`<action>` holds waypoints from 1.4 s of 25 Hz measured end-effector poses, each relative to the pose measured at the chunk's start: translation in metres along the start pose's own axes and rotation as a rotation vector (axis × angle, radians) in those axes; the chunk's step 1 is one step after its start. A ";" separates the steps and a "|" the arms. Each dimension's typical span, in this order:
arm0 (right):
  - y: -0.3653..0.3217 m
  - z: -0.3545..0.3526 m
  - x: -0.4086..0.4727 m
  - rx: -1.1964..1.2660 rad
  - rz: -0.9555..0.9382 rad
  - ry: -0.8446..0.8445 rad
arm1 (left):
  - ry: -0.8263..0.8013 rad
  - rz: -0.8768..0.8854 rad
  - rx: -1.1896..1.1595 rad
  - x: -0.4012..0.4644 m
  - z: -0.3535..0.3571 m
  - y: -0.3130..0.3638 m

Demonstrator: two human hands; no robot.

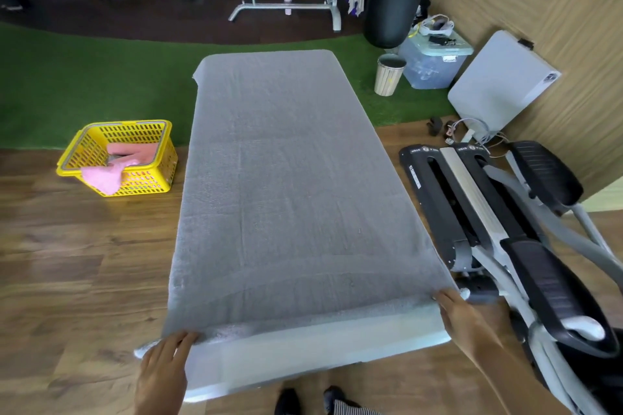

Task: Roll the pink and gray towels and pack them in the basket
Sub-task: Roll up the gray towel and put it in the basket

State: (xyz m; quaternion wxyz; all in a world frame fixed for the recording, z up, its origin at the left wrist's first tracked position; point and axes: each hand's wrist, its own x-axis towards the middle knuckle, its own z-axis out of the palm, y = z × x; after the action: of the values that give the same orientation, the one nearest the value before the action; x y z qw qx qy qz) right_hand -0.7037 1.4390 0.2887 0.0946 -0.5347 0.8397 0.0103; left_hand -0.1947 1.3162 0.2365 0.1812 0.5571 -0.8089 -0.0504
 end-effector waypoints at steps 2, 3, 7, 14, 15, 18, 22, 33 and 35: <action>-0.002 -0.004 0.003 0.057 -0.025 -0.064 | -0.067 -0.029 0.001 0.014 -0.002 0.000; 0.004 0.000 0.007 0.068 -0.014 -0.071 | -0.070 -0.029 0.014 0.018 -0.002 -0.002; 0.019 0.013 0.022 0.144 -0.077 -0.039 | -0.074 0.013 0.064 0.022 0.001 -0.013; 0.024 0.010 0.029 0.227 -0.172 0.018 | 0.112 -0.122 0.171 0.019 0.003 0.003; 0.027 0.013 0.029 0.235 -0.183 0.032 | 0.127 -0.136 0.197 0.016 -0.001 0.007; 0.036 0.021 0.031 0.220 -0.242 0.065 | 0.195 -0.136 0.200 0.015 -0.005 0.008; 0.035 0.023 0.032 0.256 -0.194 0.051 | 0.201 -0.026 0.159 0.011 0.001 -0.005; 0.031 0.015 0.034 0.255 -0.226 0.098 | -0.060 -0.058 0.284 0.006 -0.010 -0.025; 0.028 0.012 0.032 0.257 -0.221 0.092 | -0.057 -0.025 0.286 0.011 -0.014 -0.028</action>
State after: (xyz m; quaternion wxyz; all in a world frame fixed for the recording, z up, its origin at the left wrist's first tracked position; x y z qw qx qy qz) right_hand -0.7401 1.4236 0.2689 0.1244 -0.6072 0.7736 -0.1321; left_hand -0.1687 1.2973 0.2445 0.0764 0.5857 -0.8055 0.0475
